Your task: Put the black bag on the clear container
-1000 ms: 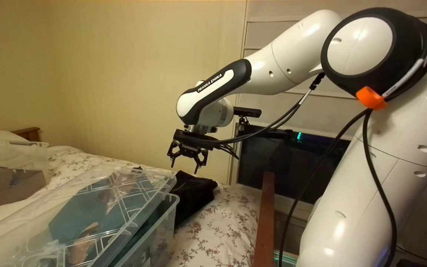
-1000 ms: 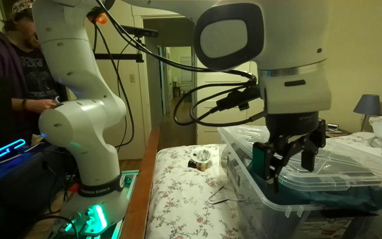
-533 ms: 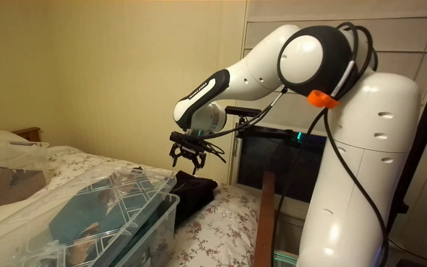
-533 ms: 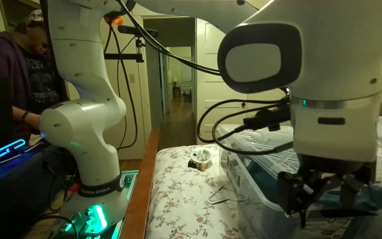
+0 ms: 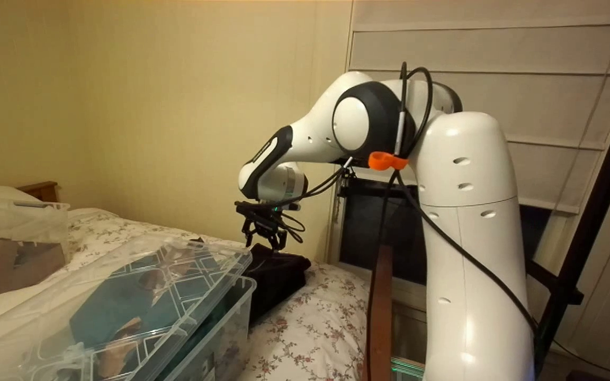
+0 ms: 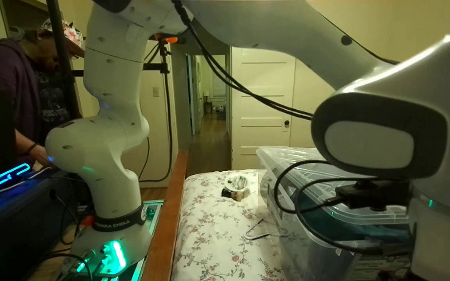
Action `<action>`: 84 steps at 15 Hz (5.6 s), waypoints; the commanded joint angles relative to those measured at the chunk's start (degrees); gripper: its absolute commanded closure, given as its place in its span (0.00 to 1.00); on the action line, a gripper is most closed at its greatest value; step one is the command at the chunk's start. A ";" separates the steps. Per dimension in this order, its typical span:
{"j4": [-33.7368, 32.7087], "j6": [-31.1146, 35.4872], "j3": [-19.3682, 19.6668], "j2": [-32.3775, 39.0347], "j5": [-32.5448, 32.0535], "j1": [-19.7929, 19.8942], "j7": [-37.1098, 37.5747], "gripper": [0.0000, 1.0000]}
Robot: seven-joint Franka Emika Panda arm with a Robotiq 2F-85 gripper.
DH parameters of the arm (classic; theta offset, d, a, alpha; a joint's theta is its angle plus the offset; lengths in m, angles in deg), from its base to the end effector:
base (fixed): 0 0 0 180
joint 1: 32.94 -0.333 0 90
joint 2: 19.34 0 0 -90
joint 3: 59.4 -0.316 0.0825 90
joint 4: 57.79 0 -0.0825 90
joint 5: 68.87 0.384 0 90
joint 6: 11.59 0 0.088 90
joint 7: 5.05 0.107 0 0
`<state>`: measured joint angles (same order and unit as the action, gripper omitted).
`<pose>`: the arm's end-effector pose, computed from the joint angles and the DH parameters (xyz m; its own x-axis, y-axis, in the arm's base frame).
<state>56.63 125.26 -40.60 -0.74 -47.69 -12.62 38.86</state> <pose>0.4815 -0.3773 0.3138 -0.1108 -0.9917 -0.0657 -0.9773 0.1208 -0.1739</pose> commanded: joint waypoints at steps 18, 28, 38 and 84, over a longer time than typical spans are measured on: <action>-16.56 -11.43 1.35 18.42 -0.69 4.16 10.35 0.97; -0.84 -7.46 12.72 8.50 -16.41 -0.54 12.84 0.97; 16.50 -9.94 28.65 -3.40 -37.96 -6.60 25.94 0.97; -1.31 12.84 2.45 5.02 -14.79 -3.33 -11.21 0.00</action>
<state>55.51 138.23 -38.95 4.06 -63.21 -15.22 28.19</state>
